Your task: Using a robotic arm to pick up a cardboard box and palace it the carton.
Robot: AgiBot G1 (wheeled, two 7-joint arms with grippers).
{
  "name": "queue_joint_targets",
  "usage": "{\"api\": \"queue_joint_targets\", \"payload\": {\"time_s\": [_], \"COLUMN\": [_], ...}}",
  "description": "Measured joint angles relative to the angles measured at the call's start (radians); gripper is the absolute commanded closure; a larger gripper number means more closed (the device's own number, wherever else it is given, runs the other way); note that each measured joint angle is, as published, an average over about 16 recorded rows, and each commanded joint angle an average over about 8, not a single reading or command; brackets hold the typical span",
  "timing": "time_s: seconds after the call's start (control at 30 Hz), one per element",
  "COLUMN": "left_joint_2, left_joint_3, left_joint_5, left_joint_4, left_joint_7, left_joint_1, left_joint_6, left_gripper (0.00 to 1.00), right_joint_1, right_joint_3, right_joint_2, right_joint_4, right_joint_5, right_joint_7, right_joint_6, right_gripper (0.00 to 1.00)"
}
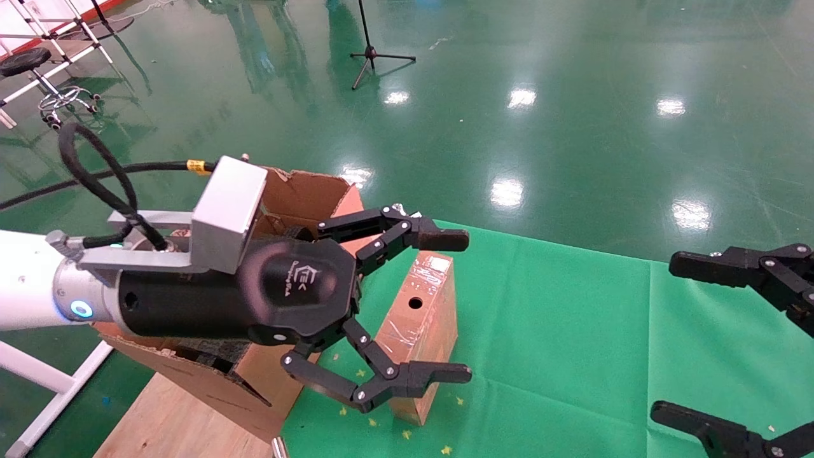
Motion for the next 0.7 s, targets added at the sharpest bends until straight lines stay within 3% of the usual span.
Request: {"api": "queue_joint_targets", "payload": {"time_s": [0.5,0.57,0.7], "left_joint_2": [0.000,-0.001,-0.005], "left_joint_3": [0.000,0.000,0.005], "left_joint_5": [0.001,0.004,0.032], "left_joint_4": [-0.001,-0.003,-0.015], "left_joint_7": [0.001,0.003,0.010], "left_joint_1": [0.000,-0.001,-0.014], "left_joint_6": [0.000,0.000,-0.005], "left_gripper": [0.00,0.00,0.00], "right_joint_1": [0.000,0.000,0.000], "right_joint_3": [0.000,0.000,0.000], "right_joint_2": [0.000,0.000,0.000], "right_joint_4": [0.000,0.000,0.000], "right_joint_5": [0.000,0.000,0.000], "right_joint_7": [0.000,0.000,0.000], "right_joint_6": [0.000,0.000,0.000], "right_gripper": [0.00,0.12,0.59]}}
